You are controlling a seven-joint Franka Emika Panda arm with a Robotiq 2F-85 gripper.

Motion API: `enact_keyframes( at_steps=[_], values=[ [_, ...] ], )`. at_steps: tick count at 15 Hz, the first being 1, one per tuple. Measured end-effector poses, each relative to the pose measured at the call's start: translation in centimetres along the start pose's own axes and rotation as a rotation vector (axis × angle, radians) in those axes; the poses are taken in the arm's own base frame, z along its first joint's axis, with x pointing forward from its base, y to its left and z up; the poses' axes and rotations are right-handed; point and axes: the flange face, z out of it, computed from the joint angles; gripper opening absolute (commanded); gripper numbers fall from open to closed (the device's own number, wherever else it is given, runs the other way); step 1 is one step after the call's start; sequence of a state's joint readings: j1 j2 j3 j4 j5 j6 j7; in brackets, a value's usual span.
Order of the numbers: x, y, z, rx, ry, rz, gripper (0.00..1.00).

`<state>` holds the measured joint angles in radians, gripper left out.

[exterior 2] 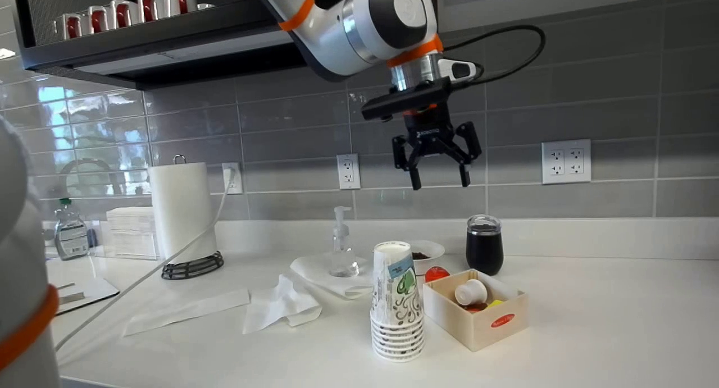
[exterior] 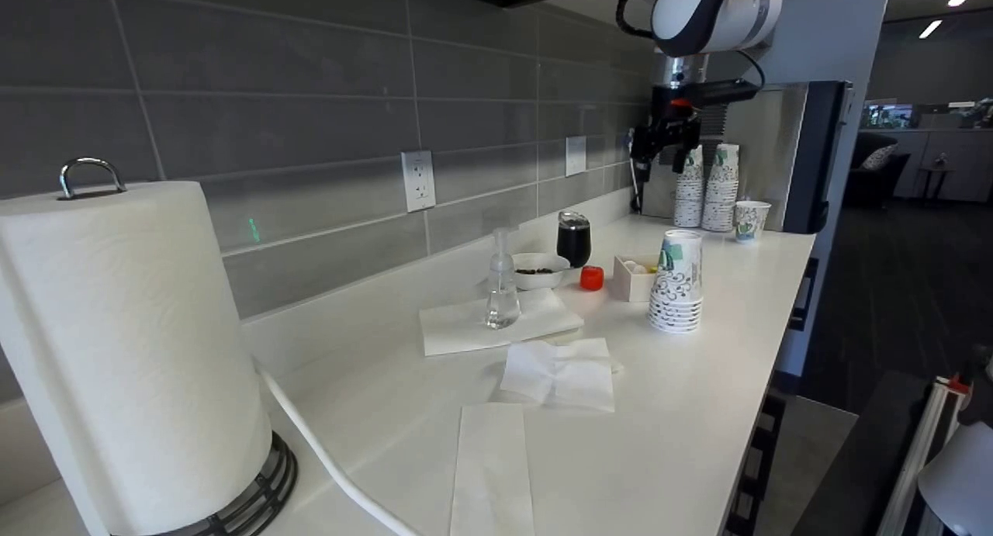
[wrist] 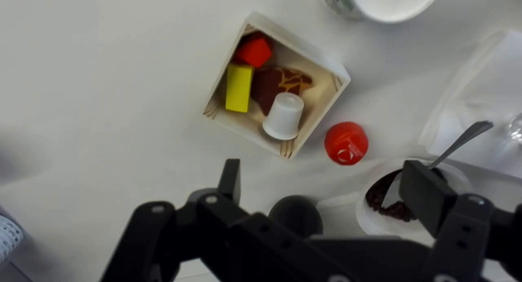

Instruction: Move the black cup to the left

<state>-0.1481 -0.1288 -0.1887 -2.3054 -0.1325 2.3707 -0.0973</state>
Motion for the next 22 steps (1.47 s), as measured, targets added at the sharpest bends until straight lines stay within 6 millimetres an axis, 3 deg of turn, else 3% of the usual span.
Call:
enact_keyframes(
  at_steps=[10,15,19,22],
  values=[
    [10.6,0.5,9.1,0.032,0.046,0.073,1.00],
    [15.5,1.2,12.4,0.029,0.070,0.085,1.00],
    [18.2,0.7,14.3,0.038,0.080,0.074,1.00],
    [18.9,-0.1,16.0,0.050,0.075,0.056,1.00]
  ],
)
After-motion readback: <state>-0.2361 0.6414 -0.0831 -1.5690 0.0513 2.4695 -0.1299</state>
